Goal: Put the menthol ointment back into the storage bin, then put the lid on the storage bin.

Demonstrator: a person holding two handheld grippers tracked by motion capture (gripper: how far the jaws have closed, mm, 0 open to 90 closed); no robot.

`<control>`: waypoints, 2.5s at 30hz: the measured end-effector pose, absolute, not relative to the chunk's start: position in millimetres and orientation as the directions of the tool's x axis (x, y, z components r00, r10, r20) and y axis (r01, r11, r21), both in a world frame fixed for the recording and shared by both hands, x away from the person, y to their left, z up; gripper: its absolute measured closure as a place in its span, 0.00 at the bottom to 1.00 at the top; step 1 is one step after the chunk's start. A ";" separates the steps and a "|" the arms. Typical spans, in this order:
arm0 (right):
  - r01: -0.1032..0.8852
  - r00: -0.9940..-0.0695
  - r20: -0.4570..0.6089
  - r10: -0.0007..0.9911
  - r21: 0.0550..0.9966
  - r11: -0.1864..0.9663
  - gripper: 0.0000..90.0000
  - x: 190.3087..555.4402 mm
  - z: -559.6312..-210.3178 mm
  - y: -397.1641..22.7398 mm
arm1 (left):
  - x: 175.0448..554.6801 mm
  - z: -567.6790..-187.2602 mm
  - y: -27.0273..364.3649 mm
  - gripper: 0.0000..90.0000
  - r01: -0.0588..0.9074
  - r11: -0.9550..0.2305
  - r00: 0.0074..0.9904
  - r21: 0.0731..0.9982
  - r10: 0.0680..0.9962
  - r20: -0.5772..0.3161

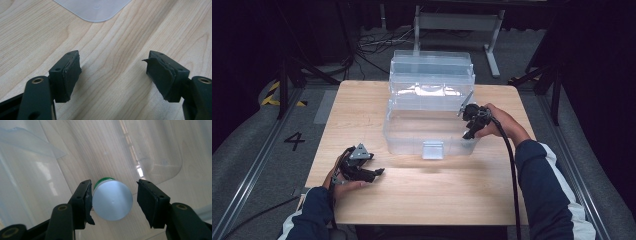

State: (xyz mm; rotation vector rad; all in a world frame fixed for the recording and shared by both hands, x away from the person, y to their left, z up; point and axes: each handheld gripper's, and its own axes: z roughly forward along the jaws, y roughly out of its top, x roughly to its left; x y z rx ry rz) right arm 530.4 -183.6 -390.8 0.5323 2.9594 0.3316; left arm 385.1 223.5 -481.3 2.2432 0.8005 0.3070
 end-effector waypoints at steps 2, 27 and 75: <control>0.334 -0.929 -0.075 0.361 0.245 0.910 0.52 529.5 -388.2 -185.5 | 385.0 -481.3 223.5 0.31 0.455 -0.545 0.778 0.704 0.627 -0.017; 0.327 -0.883 -0.109 0.457 0.557 0.763 0.49 512.2 -354.8 -214.7 | 386.7 -481.3 223.5 0.31 0.451 -0.548 0.781 0.705 0.625 -0.014; 0.243 -0.782 -0.141 0.607 0.828 0.505 0.47 537.0 -294.3 -246.4 | 390.4 -384.3 190.3 0.33 0.271 -0.495 0.802 0.826 0.590 0.090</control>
